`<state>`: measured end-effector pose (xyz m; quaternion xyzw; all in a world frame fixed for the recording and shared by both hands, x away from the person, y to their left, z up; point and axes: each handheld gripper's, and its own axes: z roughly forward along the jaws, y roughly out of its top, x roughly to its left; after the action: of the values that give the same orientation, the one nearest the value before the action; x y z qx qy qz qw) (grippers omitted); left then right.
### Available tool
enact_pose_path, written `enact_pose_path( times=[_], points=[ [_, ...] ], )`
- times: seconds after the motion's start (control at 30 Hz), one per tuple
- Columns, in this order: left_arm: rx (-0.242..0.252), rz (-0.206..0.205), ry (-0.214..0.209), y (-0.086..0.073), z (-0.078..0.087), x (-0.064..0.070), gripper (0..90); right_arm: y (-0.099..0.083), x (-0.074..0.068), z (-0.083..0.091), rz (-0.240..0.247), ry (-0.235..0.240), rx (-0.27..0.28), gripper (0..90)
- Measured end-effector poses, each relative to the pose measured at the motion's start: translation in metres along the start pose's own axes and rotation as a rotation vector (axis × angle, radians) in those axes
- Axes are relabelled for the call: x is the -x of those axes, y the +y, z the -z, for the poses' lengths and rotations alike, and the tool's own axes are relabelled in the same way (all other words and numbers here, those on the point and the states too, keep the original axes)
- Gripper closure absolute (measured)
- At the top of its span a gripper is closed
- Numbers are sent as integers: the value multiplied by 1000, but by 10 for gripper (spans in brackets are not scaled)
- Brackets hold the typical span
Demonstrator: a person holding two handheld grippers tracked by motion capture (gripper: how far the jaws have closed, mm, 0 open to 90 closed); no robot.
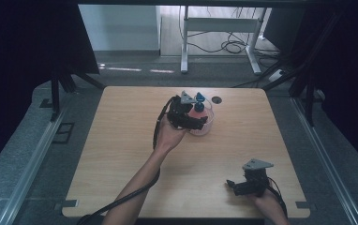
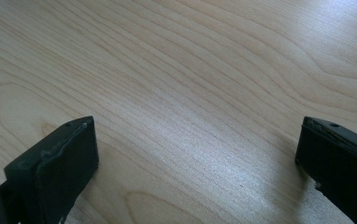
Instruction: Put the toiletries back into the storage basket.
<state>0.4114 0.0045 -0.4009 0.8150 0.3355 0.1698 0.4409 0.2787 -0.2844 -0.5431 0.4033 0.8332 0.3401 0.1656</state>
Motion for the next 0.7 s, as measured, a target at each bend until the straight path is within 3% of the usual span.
enact_pose_path(
  times=[0.7],
  points=[
    [-3,-13,-21,-18,14,7,119,0,0,0,-1,0,0,0]
  ],
)
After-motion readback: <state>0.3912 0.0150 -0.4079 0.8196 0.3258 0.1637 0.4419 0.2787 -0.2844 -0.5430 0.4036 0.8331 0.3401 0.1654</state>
